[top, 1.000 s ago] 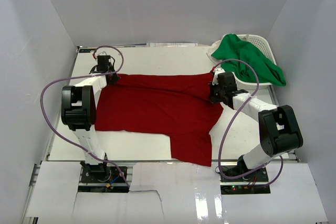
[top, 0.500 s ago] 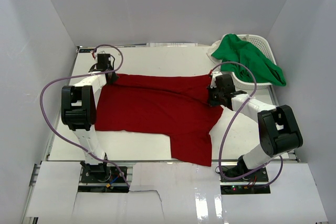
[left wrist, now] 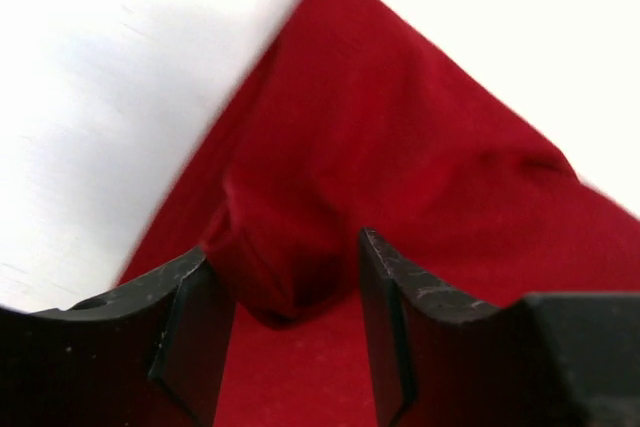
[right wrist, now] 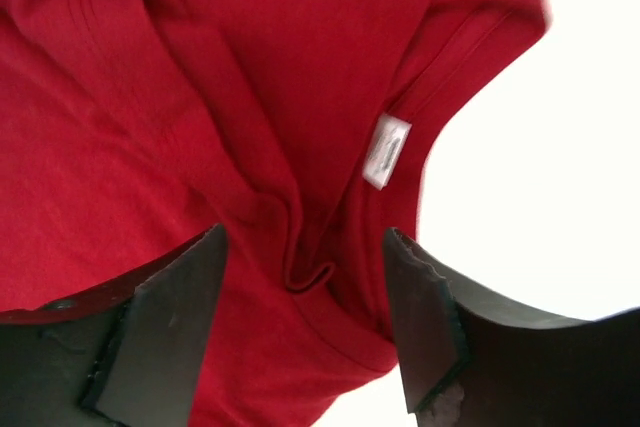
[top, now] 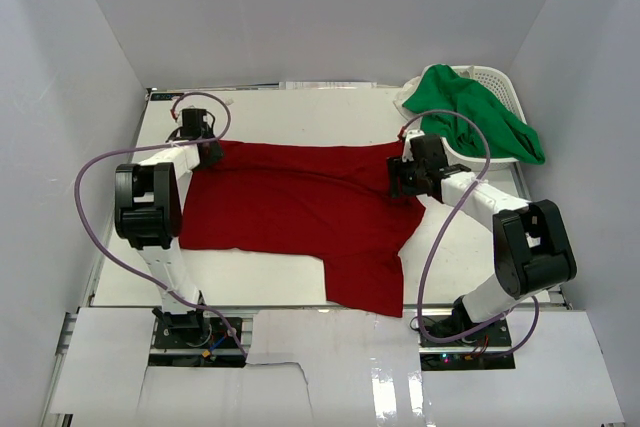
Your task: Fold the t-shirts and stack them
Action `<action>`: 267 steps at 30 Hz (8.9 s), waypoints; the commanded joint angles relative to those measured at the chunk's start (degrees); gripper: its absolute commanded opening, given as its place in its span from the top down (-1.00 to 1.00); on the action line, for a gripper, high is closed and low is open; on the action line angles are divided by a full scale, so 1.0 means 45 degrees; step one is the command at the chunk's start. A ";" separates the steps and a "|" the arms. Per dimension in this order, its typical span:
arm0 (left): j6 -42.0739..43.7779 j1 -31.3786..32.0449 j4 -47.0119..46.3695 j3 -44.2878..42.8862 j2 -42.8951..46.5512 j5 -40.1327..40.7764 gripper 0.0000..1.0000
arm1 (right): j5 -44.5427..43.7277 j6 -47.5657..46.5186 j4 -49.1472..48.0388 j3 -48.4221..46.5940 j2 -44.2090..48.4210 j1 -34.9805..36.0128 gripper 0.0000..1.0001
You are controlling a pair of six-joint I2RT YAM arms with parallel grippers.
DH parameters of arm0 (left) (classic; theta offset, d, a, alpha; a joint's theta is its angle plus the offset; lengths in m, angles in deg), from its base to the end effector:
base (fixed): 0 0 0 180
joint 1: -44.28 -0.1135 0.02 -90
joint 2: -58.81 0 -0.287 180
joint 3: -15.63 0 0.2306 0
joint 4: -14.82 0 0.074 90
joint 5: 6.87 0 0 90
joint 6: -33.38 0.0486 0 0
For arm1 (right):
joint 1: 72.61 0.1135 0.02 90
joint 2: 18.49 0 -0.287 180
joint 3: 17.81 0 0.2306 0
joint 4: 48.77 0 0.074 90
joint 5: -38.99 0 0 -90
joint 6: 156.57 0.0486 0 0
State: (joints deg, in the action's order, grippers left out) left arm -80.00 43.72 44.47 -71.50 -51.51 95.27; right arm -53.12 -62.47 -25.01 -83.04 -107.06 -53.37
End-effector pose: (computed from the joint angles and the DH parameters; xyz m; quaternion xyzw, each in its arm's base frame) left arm 0.4049 0.0142 0.1950 -0.2284 0.9151 0.0356 0.3304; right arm 0.2914 0.0998 0.2193 -0.1159 0.9234 0.0572 0.3615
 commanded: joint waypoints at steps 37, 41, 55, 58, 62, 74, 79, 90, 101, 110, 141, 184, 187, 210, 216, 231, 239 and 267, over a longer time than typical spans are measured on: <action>0.0448 -0.0931 0.0611 -0.4672 -0.2027 -0.0999 -0.25 | 0.2812 0.0456 0.3538 -1.0279 -0.7502 -0.2421 -0.48; 0.0468 -0.0970 0.0591 -0.4770 -0.2124 -0.1057 -0.24 | 0.3066 0.0573 0.3519 -1.0690 -0.8011 -0.2421 -0.34; 0.0507 -0.0970 0.0513 -0.5336 -0.2553 -0.1467 -0.22 | 0.3046 0.0730 0.3128 -1.1628 -0.8890 -0.2421 0.84; 0.0546 -0.0970 0.0532 -0.5395 -0.2690 -0.1526 -0.22 | 0.3008 0.0730 0.3167 -1.1746 -0.8949 -0.2421 0.85; 0.0507 -0.0970 0.0532 -0.5200 -0.2749 -0.1604 -0.20 | 0.2988 0.0710 0.3245 -1.1922 -0.9066 -0.2421 0.85; 0.0390 -0.0970 0.0844 -0.4965 -0.2964 -0.1741 -0.08 | 0.2871 0.0632 0.3499 -1.2273 -0.9184 -0.2421 0.85; 0.0312 -0.0970 0.1098 -0.4926 -0.3140 -0.1741 -0.05 | 0.2852 0.0632 0.3519 -1.2234 -0.9145 -0.2421 0.85; 0.0292 -0.0970 0.1449 -0.5062 -0.3725 -0.1624 0.13 | 0.2754 0.0613 0.3674 -1.2371 -0.9320 -0.2421 0.85; 0.0293 -0.0989 0.1859 -0.5491 -0.4545 -0.1175 1.00 | 0.2696 0.0652 0.3753 -1.2976 -0.9711 -0.2441 0.85; 0.0117 -0.1087 0.1997 -0.5883 -0.4664 -0.0765 1.00 | 0.2500 0.0632 0.4124 -1.5220 -1.1174 -0.2421 0.85; -0.0078 -0.1849 0.2017 -0.6918 -0.4938 -0.0823 1.00 | 0.2304 0.0652 0.2075 -1.6943 -1.2173 -0.2421 0.32; -0.2422 0.2388 0.1880 -1.2091 -0.6342 -0.8831 0.36 | 0.6328 -0.0852 0.2875 -1.2117 -0.8460 -0.0644 -0.22; -0.2831 0.2545 0.1666 -1.2386 -0.6829 -0.9260 0.35 | 0.6445 -0.1398 0.2738 -1.2429 -0.8792 -0.0644 -0.22; -0.4395 0.3678 0.0240 -1.1977 -0.7691 -1.2053 0.28 | 0.7441 -0.2239 0.2620 -1.4540 -1.1098 -0.0683 -0.20; -0.4376 0.3815 0.0239 -1.1392 -0.7808 -1.2035 0.28 | 0.7617 -0.2317 0.2386 -1.3448 -1.0513 -0.0722 -0.17; -0.3185 0.3971 0.1801 -1.0981 -0.8569 -1.0707 0.30 | 0.8378 -0.2259 0.3011 -1.3583 -1.0239 -0.0742 -0.15; -0.2911 0.4030 0.2094 -1.0864 -0.8667 -1.0238 0.29 | 0.8886 -0.2063 0.3069 -1.3153 -1.0083 -0.0742 0.69; -0.2247 0.4304 0.3559 -1.1664 -0.9019 -0.9534 0.29 | 0.9550 -0.1322 0.3910 -1.1865 -0.8540 -0.0370 0.33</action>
State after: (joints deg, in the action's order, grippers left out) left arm -92.28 62.08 55.02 -124.11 -89.85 49.09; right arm -12.53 -69.95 -8.13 -138.33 -148.59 -55.27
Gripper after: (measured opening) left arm 0.351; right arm 0.339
